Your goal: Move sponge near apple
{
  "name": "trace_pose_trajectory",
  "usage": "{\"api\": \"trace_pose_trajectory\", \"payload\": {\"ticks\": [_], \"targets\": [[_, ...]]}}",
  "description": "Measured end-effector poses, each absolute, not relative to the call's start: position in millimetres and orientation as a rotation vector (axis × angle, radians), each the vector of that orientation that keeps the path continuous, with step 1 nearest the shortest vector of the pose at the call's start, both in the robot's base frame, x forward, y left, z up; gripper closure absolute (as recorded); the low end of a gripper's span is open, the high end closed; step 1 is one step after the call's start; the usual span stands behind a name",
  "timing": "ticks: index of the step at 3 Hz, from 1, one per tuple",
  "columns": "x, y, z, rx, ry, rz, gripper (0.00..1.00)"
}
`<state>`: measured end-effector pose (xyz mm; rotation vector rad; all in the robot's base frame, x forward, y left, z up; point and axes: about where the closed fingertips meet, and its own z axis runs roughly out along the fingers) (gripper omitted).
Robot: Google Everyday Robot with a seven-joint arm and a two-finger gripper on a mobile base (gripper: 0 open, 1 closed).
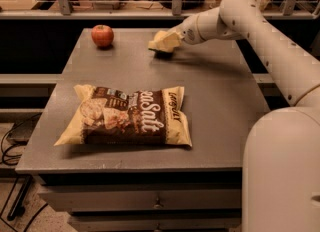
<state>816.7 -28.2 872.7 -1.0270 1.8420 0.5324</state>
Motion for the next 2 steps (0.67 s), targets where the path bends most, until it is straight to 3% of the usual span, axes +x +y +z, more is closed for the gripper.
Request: {"api": "trace_pose_trajectory", "payload": {"ticks": [2], "targets": [[788,27,892,-1.150,1.740,0.559,1.00]]}}
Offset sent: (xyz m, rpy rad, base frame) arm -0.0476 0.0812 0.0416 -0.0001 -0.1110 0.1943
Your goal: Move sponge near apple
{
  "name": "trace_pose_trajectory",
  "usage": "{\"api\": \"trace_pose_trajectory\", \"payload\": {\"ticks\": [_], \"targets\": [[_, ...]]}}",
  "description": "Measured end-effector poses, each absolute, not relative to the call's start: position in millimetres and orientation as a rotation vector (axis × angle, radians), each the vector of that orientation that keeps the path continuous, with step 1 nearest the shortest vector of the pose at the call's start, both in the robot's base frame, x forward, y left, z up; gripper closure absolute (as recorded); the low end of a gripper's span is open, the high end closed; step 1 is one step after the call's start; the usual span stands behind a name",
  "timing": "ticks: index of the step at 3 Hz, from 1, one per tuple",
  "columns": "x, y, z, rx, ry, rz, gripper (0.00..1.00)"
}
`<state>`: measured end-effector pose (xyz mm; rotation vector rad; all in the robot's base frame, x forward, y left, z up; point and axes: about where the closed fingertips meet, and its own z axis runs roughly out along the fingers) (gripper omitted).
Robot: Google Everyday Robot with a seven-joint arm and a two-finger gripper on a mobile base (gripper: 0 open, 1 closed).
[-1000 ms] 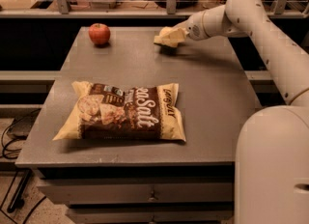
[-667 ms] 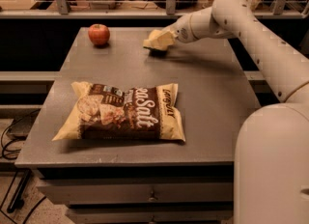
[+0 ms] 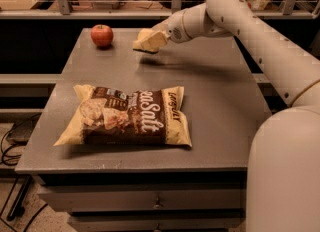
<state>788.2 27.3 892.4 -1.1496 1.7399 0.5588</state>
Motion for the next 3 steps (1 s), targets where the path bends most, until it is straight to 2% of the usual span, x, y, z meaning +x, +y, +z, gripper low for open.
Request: {"api": "trace_pose_trajectory", "payload": {"ticks": [1,2,3], "targets": [[778,57,903,-1.215,1.674,0.595,1.00],[776,84,902,-1.252,1.636,0.623,0.82],[784,104,893,-1.262,1.623,0.647,0.58]]}}
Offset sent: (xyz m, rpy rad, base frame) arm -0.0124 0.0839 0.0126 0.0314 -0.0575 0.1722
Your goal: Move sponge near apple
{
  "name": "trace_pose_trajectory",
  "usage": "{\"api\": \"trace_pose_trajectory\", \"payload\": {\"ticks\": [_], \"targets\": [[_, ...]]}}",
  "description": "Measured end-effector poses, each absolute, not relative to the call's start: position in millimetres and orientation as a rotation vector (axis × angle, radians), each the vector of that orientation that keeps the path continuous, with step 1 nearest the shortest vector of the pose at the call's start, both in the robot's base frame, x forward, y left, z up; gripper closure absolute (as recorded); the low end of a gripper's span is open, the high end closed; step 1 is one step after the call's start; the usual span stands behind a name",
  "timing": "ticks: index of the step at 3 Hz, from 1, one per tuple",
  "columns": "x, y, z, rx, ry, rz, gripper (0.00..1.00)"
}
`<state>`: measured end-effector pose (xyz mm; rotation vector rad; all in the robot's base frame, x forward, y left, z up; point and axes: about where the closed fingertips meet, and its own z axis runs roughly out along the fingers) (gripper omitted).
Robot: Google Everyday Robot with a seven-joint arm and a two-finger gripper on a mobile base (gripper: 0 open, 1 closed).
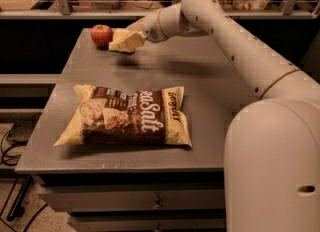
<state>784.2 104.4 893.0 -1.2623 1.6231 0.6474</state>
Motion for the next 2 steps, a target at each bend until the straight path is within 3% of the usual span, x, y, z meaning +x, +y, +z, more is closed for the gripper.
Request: {"api": "trace_pose_trajectory", "payload": {"ticks": [2], "targets": [[801.3,111.6,884.1,-1.229,1.629,0.663,0.12]]}}
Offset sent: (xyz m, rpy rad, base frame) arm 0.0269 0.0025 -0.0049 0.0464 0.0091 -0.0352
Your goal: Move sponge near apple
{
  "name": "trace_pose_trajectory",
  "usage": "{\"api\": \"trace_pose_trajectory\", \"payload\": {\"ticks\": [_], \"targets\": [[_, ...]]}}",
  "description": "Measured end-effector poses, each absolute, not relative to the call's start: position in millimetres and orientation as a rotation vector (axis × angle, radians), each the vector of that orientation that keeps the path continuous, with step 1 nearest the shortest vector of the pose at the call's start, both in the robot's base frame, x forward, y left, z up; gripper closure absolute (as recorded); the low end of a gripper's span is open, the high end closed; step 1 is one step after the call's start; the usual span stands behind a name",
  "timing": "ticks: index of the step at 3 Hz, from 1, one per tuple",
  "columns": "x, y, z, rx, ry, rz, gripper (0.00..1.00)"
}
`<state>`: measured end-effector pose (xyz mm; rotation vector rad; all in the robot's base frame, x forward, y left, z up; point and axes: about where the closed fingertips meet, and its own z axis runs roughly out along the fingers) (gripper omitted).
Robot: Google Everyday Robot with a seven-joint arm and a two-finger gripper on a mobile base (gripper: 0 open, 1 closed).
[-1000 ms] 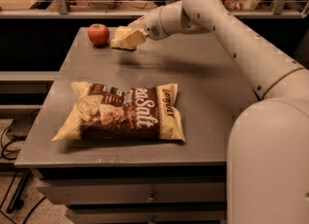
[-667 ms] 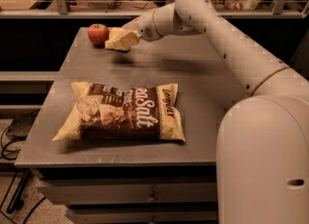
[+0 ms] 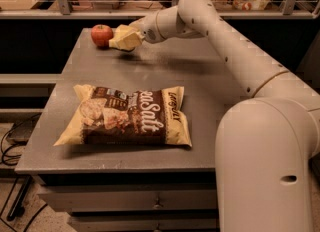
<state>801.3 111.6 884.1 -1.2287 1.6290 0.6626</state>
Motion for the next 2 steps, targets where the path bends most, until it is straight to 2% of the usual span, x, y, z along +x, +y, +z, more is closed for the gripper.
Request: {"api": "trace_pose_trajectory", "payload": {"ticks": [1,2], "targets": [[800.6,114.5,882.3,-1.233,1.629,0.666,0.00],[800.6,114.6,882.3,-1.233,1.629,0.667,0.00]]}}
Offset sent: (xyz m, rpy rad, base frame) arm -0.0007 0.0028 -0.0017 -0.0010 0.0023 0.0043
